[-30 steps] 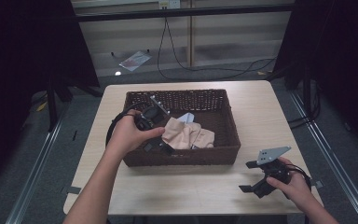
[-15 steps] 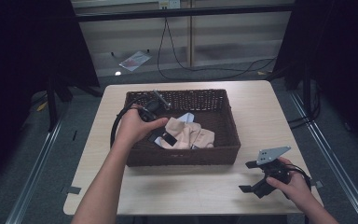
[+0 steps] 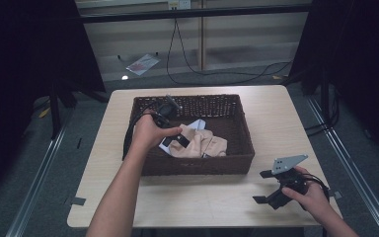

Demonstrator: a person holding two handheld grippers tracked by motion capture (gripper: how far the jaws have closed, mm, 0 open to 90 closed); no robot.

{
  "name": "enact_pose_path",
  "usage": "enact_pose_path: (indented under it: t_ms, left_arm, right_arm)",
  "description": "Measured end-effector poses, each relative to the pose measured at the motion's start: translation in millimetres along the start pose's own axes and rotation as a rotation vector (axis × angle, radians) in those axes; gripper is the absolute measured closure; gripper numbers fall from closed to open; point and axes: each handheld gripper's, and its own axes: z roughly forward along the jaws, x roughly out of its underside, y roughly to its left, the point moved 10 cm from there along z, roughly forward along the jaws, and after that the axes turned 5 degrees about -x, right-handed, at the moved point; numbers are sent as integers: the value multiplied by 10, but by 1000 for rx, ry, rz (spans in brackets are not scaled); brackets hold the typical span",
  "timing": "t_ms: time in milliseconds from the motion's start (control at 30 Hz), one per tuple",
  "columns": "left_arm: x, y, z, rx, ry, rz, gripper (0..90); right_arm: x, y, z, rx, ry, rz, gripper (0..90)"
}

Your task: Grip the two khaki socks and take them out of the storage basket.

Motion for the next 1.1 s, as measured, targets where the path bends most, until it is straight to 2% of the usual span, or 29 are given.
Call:
enact_pose_path:
  t_ms: [33,67,167,300,367,567,867,1067,1100]
  left_arm:
    - [1,29,16,-7,3,6,50]
    - [-12,55,46,-22,-13,-3,50]
    - [-30,142,119,-42,-27,-50,50]
    - [-30,199,197,-62,-19,-48,65]
    - [-31,208,239,-57,-14,-51,66]
    - [-58,276,357,-76,-11,-38,105]
    - [-108,451,460,-113,-39,-59,142]
    - [-125,468,570,-110,-59,-44,258]
    - [-128,469,581,-111,-66,-31,309]
  right_arm:
    - [1,0,-2,2,2,0,51]
    - [-2,1,0,0,-1,-1,51]
    - [-3,3,0,-2,-1,-2,51]
    - [-6,6,-1,-3,-2,-2,51]
    - [-4,7,-1,-4,-1,-1,51]
    - [-4,7,2,-3,-1,-2,51]
    - [-4,6,-5,-4,-2,2,51]
    - [-4,5,-5,-7,-3,2,51]
    - [-5,5,-5,-7,-3,2,51]
